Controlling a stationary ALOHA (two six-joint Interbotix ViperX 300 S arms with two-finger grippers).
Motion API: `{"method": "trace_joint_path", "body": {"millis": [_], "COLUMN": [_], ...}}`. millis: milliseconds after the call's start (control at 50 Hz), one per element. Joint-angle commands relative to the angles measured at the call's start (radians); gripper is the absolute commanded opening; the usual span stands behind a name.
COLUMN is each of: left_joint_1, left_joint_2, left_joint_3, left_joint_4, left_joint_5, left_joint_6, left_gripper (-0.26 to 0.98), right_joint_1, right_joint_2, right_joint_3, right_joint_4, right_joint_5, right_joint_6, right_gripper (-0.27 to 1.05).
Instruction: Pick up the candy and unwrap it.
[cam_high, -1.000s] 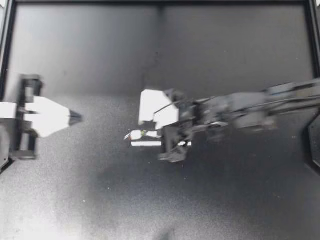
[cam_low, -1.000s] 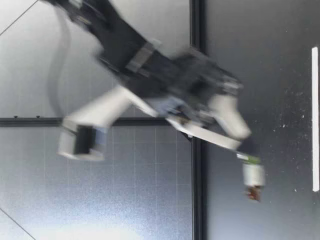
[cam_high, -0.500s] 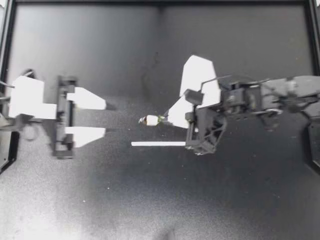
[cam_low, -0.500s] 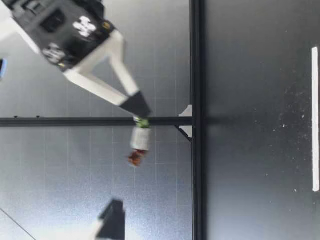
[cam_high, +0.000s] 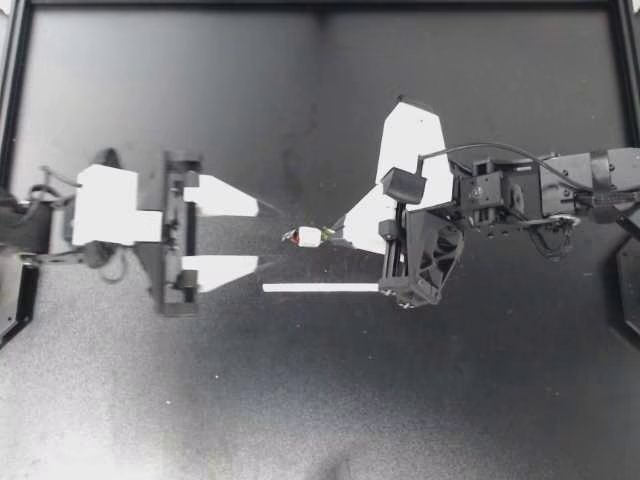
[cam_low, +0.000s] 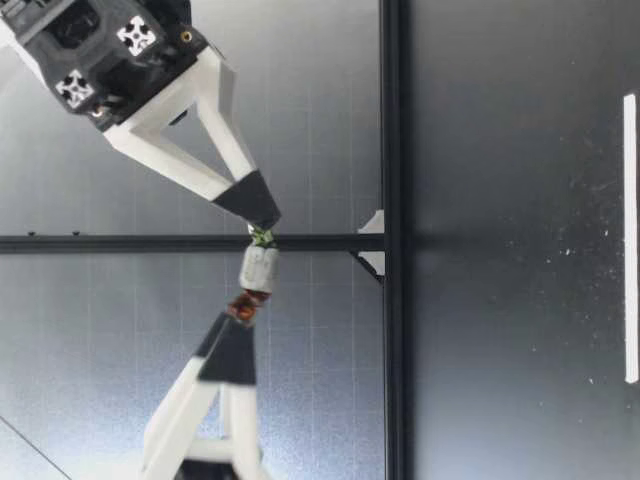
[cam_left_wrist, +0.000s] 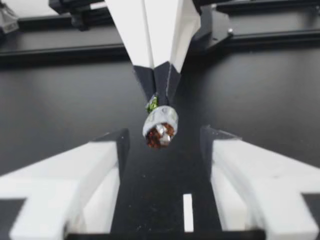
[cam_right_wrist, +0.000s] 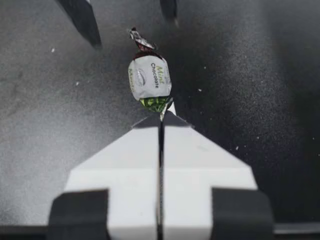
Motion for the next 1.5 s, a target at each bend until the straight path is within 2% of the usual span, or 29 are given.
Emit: {"method": "trace_joint_path", "body": {"millis": [0, 180, 260, 340, 520, 600, 900, 1280, 1480], "left_joint_1": [0.003, 0.003, 0.003, 0.003, 0.003, 0.003, 0.002, 0.002, 0.002], "left_joint_2": [0.003, 0.005, 0.009, 0.009, -0.002, -0.003, -0.051, 0.025, 0.009], "left_joint_3": [-0.032, -0.032, -0.034, -0.034, -0.031, -0.025, 0.031, -0.048, -0.029], "left_joint_4": [0.000, -0.002, -0.006, -0.017, -0.025, -0.026, -0.071, -0.075, -0.075], "left_joint_5": [-0.008, -0.009, -0.008, -0.008, -0.014, -0.014, -0.020, -0.061, -0.066], "left_joint_6": [0.003, -0.006, -0.008, -0.008, -0.002, -0.006, -0.017, -0.015, -0.017], "left_gripper": [0.47, 0.46, 0.40, 0.28, -0.08, -0.15, -0.16, -0.16, -0.16], "right_joint_1": [0.003, 0.002, 0.002, 0.002, 0.003, 0.003, 0.003, 0.003, 0.003], "right_joint_2": [-0.031, -0.032, -0.032, -0.032, -0.029, -0.029, -0.089, -0.032, -0.074], "right_joint_3": [-0.014, -0.014, -0.012, -0.014, -0.011, -0.006, 0.074, 0.035, 0.081], "right_joint_4": [0.000, -0.002, -0.002, 0.000, 0.000, 0.000, 0.002, -0.020, -0.015], "right_joint_5": [-0.005, -0.008, -0.009, -0.009, -0.009, -0.011, -0.074, -0.206, -0.206], "right_joint_6": [0.002, 0.002, 0.002, 0.002, 0.002, 0.002, 0.003, -0.037, -0.028], "right_gripper": [-0.20, -0.20, -0.20, -0.20, -0.20, -0.20, -0.20, -0.20, -0.20]}}
